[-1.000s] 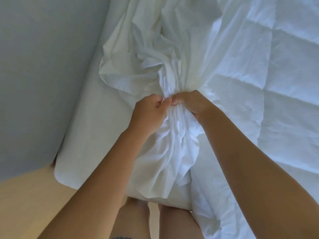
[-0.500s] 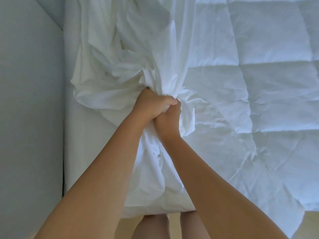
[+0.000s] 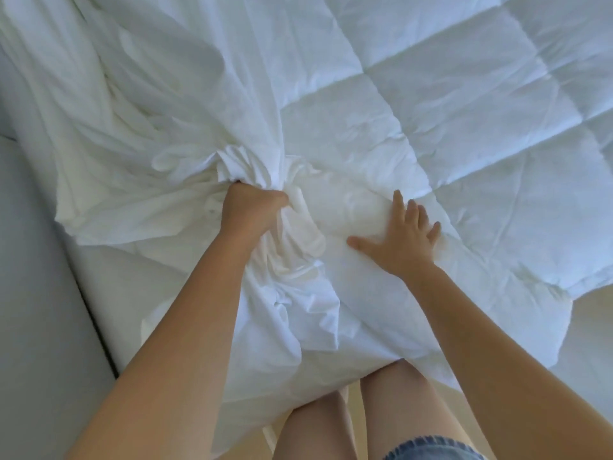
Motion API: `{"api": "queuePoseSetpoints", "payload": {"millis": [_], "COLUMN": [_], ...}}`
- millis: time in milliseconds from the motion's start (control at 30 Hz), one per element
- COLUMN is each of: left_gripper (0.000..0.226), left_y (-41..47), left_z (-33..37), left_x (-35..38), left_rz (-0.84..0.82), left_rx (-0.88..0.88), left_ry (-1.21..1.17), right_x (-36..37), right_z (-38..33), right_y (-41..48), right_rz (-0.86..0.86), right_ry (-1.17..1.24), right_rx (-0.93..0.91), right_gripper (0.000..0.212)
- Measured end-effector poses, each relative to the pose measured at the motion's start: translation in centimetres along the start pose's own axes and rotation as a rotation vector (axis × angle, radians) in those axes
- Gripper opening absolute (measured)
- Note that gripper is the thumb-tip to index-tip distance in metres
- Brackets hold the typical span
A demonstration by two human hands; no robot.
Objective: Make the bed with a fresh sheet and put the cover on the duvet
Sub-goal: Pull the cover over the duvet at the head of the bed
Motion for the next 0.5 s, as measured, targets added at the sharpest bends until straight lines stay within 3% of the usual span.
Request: {"api": "queuePoseSetpoints", "payload": {"millis": [33,100,167,233,367,500], "left_gripper": [0.024,0.025,0.028,0.028,0.018,0.045], "left_y": [0.0,-0.1,-0.7,-1.9,-5.9,-10.6], "left_z": [0.0,0.1,0.5,1.5,3.8,7.2], "left_x": [0.1,0.0,-1.2,-3.5,-11.2,-20.5], "left_rz": [0.001,0.01,0.042,0.079,0.215,0.375], "left_rx": [-0.006,-0.014,0.003,0.038,-0.01,-0.081], "left_ry": [0.013,0.043,0.108,0.244,0.585,0.721], "right_x": [0.6,0.7,-0.9,-4.1,-11.8,-18.6], "right_z": [0.9,0.1,-3.8,-9.4,-21.1,-30.6], "right_y": [0.4,0.7,0.1,-1.3,-5.8,-10.8], "right_rz": [-0.083,-0.096,0.021,0.167,0.315,0.377], "right_ry": [-0.041,0.036,0.157,0.326,0.587,0.772], "right_rx": [0.047,-0.025,-0.193,-0.359,-0.607,-0.913], "right_gripper": [0.108,0.077,0.043,0.023,0.012,0.011]}}
Point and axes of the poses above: each hand's wrist, its own y-axis towards the middle knuckle, its own x-axis out of the palm, z = x × y, the point moved 6 cm from there along y, towards the middle knuckle, and after that the axes turned 11 degrees about -z, right-handed, at the moved point
